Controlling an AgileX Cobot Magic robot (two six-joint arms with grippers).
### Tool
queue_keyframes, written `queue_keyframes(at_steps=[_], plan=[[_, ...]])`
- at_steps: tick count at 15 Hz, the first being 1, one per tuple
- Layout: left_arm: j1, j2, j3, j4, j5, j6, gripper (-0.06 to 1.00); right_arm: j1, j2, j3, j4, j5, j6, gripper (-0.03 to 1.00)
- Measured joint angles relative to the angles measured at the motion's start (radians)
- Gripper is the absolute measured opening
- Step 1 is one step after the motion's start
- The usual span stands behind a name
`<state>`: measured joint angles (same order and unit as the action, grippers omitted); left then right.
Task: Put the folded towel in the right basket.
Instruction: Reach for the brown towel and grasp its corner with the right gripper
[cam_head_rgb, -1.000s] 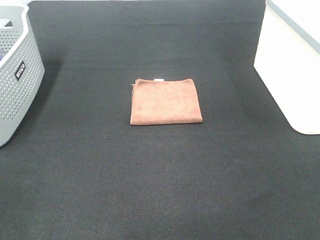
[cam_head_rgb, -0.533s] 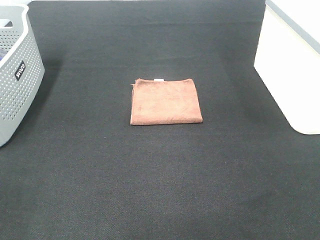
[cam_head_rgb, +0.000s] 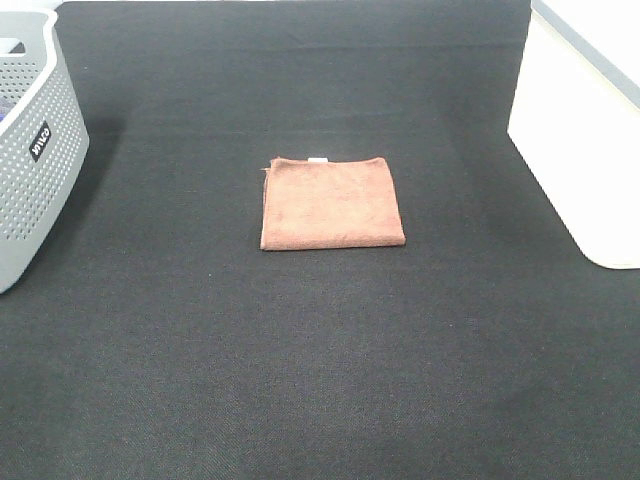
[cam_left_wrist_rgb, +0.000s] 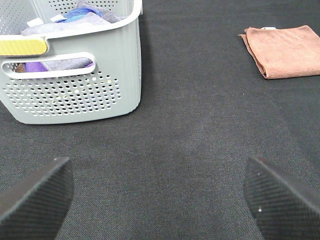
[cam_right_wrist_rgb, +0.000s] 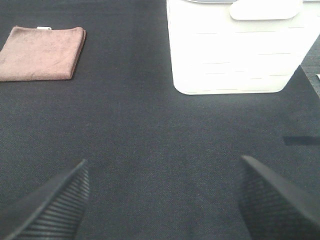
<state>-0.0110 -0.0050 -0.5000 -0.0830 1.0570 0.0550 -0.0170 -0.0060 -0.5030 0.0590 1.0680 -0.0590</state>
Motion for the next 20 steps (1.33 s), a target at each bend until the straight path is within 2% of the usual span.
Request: queue_keyframes(at_steps=[8,11,14,15,16,18,20], plan=[[0.000,0.000,0.000,0.000,0.000,0.000,0.87,0.000,0.012,-0.007,0.000,-0.022,0.009,0.75],[0.000,0.000,0.000,0.000,0.000,0.000,0.87,0.000,0.189,-0.044,0.022,-0.184,0.014,0.74],[0.000,0.000,0.000,0.000,0.000,0.000,0.87,0.000,0.425,-0.135,0.036,-0.303,0.014,0.74],[0.000,0.000,0.000,0.000,0.000,0.000,0.87,0.000,0.425,-0.135,0.036,-0.303,0.014,0.74],[0.000,0.000,0.000,0.000,0.000,0.000,0.87,0.000,0.568,-0.209,0.037,-0.335,0.014,0.74],[0.000,0.000,0.000,0.000,0.000,0.000,0.87,0.000,0.742,-0.329,0.041,-0.339,0.014,0.74],[0.000,0.000,0.000,0.000,0.000,0.000,0.87,0.000,0.964,-0.494,0.091,-0.318,0.013,0.74]])
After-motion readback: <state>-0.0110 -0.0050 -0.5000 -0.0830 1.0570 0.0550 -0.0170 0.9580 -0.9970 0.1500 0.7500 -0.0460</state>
